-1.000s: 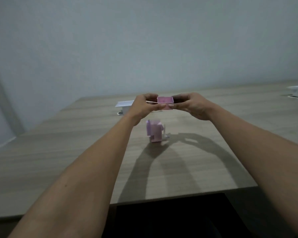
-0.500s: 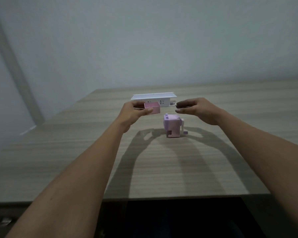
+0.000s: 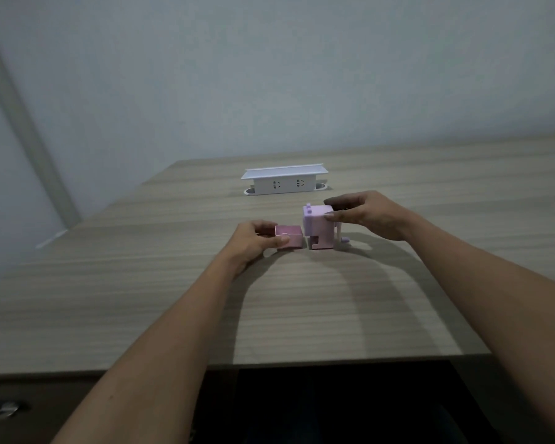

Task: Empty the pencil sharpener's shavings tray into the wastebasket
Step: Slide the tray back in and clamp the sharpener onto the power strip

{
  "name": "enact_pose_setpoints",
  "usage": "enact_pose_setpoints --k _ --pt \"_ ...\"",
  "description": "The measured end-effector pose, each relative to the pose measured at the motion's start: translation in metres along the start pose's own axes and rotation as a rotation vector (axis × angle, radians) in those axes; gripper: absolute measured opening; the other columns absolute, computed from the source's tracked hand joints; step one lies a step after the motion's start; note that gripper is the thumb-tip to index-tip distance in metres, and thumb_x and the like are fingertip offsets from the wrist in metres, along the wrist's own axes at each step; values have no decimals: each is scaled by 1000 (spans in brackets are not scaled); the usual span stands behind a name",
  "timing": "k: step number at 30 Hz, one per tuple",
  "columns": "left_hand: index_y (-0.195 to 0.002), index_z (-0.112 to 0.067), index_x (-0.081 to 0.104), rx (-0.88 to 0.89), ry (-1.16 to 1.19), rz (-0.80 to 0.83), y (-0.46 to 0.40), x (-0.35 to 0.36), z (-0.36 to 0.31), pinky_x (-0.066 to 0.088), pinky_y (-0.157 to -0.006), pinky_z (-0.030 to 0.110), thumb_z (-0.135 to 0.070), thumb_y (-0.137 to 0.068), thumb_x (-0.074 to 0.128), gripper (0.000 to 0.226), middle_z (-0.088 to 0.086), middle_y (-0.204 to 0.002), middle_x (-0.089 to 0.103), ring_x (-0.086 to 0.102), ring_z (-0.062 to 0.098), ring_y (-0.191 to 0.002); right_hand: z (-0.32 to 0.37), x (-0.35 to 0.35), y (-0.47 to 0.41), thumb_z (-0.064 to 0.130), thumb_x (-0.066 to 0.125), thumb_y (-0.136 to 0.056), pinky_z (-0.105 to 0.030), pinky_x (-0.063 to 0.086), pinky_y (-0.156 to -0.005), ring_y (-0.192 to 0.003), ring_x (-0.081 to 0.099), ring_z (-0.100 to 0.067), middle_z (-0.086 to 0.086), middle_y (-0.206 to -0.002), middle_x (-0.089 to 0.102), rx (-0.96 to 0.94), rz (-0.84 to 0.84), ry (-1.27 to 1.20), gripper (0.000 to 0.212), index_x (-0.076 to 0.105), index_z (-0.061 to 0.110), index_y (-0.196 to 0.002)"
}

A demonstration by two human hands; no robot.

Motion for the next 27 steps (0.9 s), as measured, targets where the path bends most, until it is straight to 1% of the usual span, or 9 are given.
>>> enact_pose_setpoints --k 4,8,13,17,18,20,22,24,27 --pt "-128 -1 65 10 -5 14 -1 6 2 55 -77 15 -9 -75 86 58 13 -117 74 71 16 -97 -2 1 -1 6 80 -81 -11 54 -83 -106 69 -6 -6 -126 71 -7 -3 -15 55 64 2 -133" --pt "-127 -1 66 12 2 37 -2 11 1 55 -79 17 -10 -74 86 57 13 -117 75 71 18 -99 -5 1 -2 6 80 -81 -14 54 -87 -107 70 -9 -5 -124 72 -14 0 -30 54 65 3 -133" --pt "-129 -2 66 27 -17 50 -3 19 -1 54 -71 11 -9 -75 86 58 12 -119 74 71 11 -92 -7 2 -2 4 78 -82 -15 54 -88 -104 70 -10 -5 -119 73 -15 -3 -78 50 65 3 -131" --pt "-127 -4 67 40 -40 65 -5 28 -3 55 -85 20 -14 -73 88 58 10 -118 75 71 18 -105 -10 2 -5 3 79 -81 -18 54 -89 -111 70 -16 -9 -122 73 -15 6 -102 52 66 2 -131" --pt "-125 -5 68 44 -46 73 -5 32 -4 55 -85 20 -14 -73 88 56 9 -117 75 71 18 -104 -11 2 -6 3 79 -81 -18 54 -89 -110 70 -15 -9 -122 73 -18 3 -104 52 65 2 -131" --pt "-123 -6 70 58 -61 94 -3 38 -9 55 -75 13 -14 -74 87 52 7 -115 76 72 11 -95 -12 3 -6 5 80 -81 -18 54 -91 -111 70 -15 -9 -124 73 -21 0 -102 54 64 1 -132" --pt "-122 -6 71 69 -63 119 -2 44 -13 54 -70 9 -12 -76 85 48 6 -114 76 71 4 -88 -15 3 -6 10 82 -80 -23 51 -98 -117 68 -16 -9 -126 72 -27 1 -97 57 64 2 -133" --pt "-123 -7 70 67 -65 133 -2 47 -15 55 -76 13 -13 -76 85 50 5 -115 76 71 8 -94 -17 3 -6 14 83 -80 -26 50 -100 -119 67 -16 -7 -126 72 -41 -6 -79 58 64 5 -134" --pt "-124 -11 69 57 -55 145 -2 48 -16 55 -82 21 -17 -76 86 52 2 -114 76 72 15 -103 -16 4 -2 14 81 -81 -22 50 -95 -120 66 -17 -7 -127 71 -57 -27 -54 59 62 5 -136"
Point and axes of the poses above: each hand's wrist, its own y-axis away from the middle knuckle, its own x-axis out of the palm, z = x × y, the point moved 3 cm from there along -y, towards the middle knuckle
